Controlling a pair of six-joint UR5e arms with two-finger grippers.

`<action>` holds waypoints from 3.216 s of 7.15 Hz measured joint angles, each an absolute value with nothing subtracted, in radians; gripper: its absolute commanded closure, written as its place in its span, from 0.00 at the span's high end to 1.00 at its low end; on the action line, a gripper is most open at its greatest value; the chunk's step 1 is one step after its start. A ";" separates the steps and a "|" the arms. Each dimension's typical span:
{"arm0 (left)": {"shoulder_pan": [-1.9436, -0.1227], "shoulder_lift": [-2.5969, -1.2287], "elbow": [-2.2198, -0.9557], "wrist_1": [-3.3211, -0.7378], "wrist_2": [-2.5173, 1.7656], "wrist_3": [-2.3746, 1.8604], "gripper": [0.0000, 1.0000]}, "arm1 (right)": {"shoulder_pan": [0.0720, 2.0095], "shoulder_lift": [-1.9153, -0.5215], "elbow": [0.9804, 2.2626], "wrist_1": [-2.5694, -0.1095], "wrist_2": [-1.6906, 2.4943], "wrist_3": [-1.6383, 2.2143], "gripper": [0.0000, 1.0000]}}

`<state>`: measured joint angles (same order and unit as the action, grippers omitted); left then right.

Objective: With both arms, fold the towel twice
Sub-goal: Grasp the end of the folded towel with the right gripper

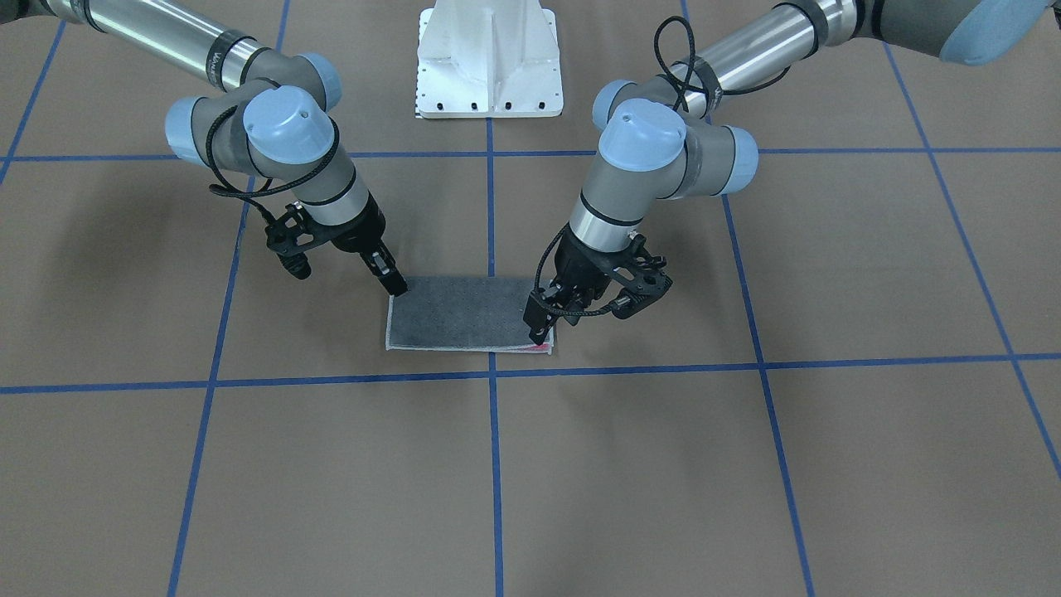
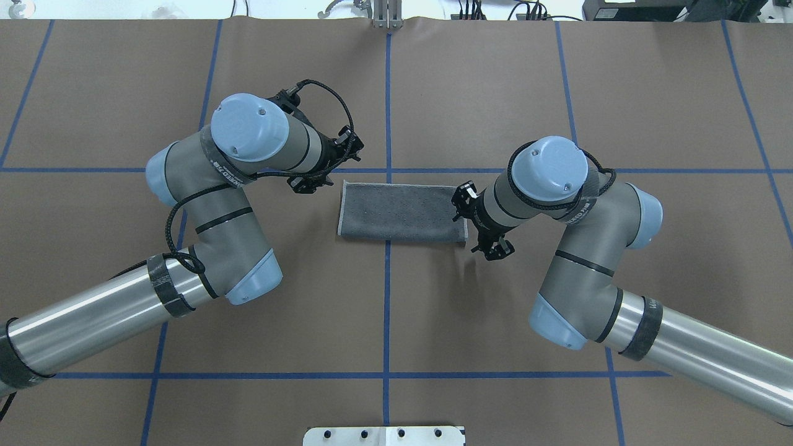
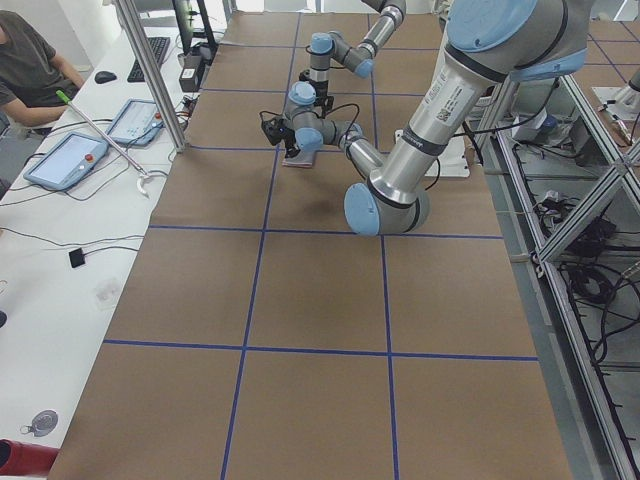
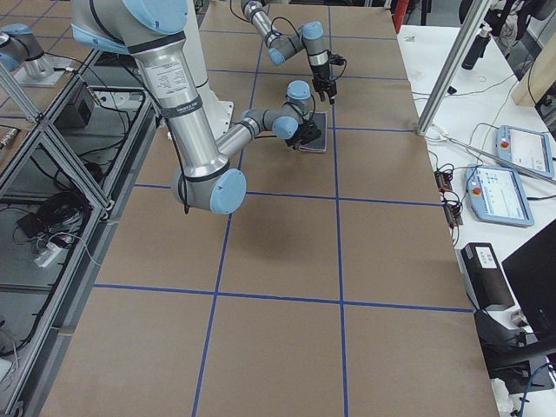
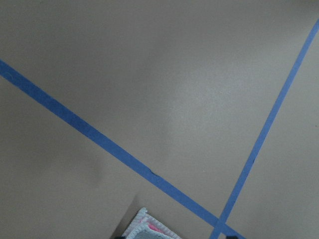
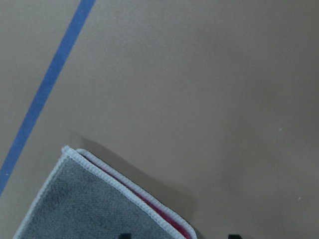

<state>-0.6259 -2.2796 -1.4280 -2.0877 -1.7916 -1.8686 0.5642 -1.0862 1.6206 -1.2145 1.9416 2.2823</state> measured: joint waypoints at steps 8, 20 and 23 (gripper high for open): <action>-0.626 -2.279 -1.428 -2.088 -1.791 -1.864 0.74 | 0.547 -1.084 1.623 -1.211 1.932 2.314 0.68; -0.627 -2.280 -1.429 -2.088 -1.791 -1.864 0.74 | 0.540 -1.085 1.619 -1.209 1.900 2.339 0.00; -0.629 -2.279 -1.432 -2.087 -1.792 -1.864 0.73 | 0.541 -1.085 1.633 -1.207 1.899 2.345 0.00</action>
